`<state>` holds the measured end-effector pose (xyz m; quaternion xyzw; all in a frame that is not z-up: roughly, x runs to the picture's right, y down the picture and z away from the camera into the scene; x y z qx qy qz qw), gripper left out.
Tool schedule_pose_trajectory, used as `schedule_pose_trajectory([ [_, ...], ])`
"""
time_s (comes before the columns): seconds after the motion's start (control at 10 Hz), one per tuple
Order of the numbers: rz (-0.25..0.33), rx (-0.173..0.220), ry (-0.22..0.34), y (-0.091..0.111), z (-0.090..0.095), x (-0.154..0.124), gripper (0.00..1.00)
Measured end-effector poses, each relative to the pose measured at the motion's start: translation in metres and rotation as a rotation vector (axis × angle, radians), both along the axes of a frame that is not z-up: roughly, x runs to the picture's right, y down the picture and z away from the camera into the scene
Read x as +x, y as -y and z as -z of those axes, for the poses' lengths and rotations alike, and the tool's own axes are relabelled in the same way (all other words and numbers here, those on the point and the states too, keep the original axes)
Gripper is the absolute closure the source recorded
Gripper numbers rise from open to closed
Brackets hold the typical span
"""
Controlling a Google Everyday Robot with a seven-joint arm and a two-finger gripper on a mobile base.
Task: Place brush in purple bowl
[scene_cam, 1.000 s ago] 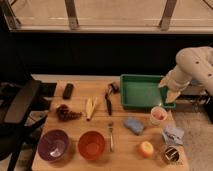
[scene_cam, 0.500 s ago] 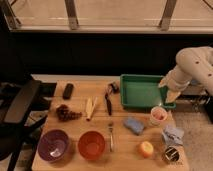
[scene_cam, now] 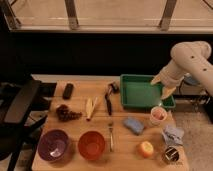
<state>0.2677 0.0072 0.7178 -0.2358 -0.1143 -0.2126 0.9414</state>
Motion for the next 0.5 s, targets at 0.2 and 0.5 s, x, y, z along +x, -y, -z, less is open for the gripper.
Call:
schedule_pose_trajectory([
  [0.2,0.103,0.023,0.086,0.009,-0.003,-0.054,0.40],
  [0.5,0.130,0.036,0.111,0.012,-0.001,-0.074,0.40],
])
